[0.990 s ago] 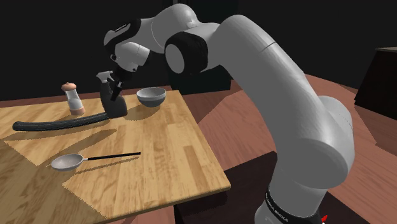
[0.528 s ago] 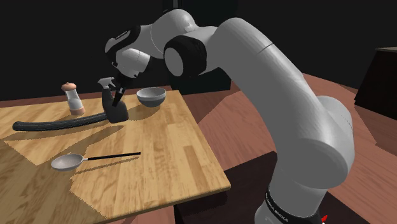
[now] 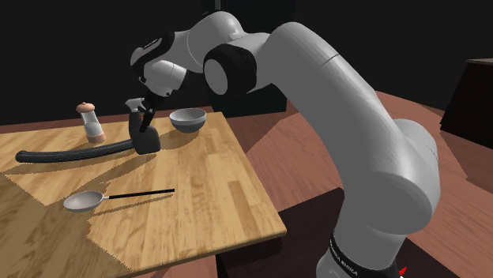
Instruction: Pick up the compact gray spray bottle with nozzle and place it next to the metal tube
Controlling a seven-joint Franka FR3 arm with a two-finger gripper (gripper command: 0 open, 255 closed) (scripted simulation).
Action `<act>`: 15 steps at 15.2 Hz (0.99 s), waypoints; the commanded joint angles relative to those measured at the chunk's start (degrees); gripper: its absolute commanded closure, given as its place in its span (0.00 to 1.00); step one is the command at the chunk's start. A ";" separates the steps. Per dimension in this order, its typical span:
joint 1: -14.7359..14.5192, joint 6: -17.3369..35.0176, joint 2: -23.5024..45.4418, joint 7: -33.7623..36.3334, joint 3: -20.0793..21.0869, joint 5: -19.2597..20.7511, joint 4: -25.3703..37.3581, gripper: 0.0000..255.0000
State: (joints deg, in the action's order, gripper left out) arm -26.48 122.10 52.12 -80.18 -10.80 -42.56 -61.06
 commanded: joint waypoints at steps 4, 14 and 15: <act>0.23 -0.66 -1.60 -0.20 -0.25 0.13 -1.17 0.00; 0.92 -2.80 -5.65 -0.54 -0.98 0.60 -3.64 0.00; 0.92 -2.80 -5.65 -0.54 -0.98 0.60 -3.64 0.00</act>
